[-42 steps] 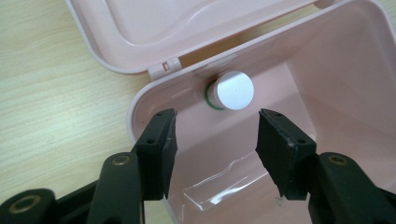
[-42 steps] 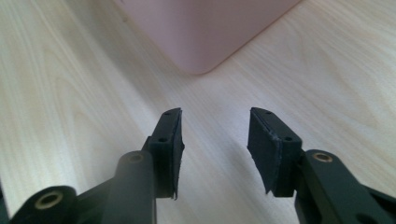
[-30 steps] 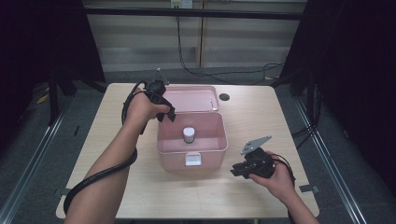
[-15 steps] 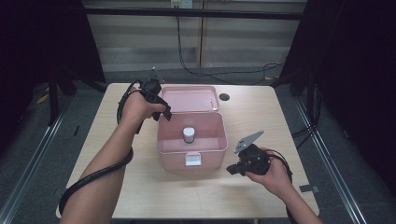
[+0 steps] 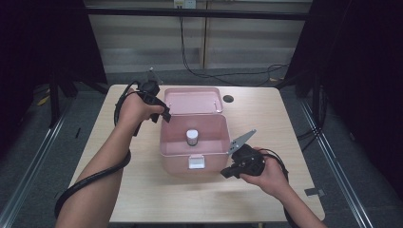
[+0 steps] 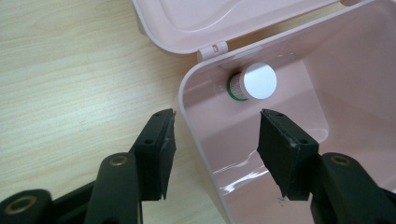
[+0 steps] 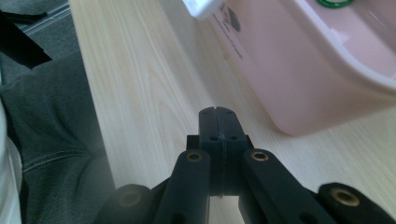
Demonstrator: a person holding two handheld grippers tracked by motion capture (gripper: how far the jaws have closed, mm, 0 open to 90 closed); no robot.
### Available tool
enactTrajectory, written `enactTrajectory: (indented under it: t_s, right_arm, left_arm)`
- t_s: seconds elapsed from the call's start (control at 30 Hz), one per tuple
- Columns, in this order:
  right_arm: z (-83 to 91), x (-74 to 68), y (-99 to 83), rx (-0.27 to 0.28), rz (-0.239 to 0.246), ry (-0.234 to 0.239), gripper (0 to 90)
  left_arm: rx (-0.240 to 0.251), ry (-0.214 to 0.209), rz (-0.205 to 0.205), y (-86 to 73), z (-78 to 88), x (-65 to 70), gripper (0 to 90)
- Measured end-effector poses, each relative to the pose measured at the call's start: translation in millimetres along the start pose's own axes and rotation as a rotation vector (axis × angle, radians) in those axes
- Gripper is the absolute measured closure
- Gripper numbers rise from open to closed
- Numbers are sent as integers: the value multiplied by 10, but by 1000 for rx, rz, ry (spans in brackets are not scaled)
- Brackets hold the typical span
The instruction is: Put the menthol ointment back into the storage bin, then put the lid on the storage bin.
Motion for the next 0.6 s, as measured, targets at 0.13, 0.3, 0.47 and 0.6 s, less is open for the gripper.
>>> enactTrajectory:
  t_s: [0.13, 0.3, 0.47, 0.6]
  right_arm:
    - [-25, -13, 36, 0, 5, 8, 900]
    - [-59, -17, 104, -3, 12, 17, 900]
    - [-87, -31, 177, 5, 13, 29, 900]
    - [-101, -46, 246, 10, 25, 36, 900]
  left_arm:
    - [-4, 4, 9, 0, 7, -47, 459]
    - [2, 9, 19, 3, 11, -91, 458]
    - [1, 13, 22, 5, 25, -133, 459]
    - [-4, 14, 23, 1, 29, -162, 458]
Point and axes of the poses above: each handheld gripper's, and its own axes: z roughly backward along the jaws, y roughly out of its top, x roughly to its right, the point moved 2 cm from there along -z, roughly forward along the jaws, and after that the axes turned 1 degree about y, right-handed, at the moved point
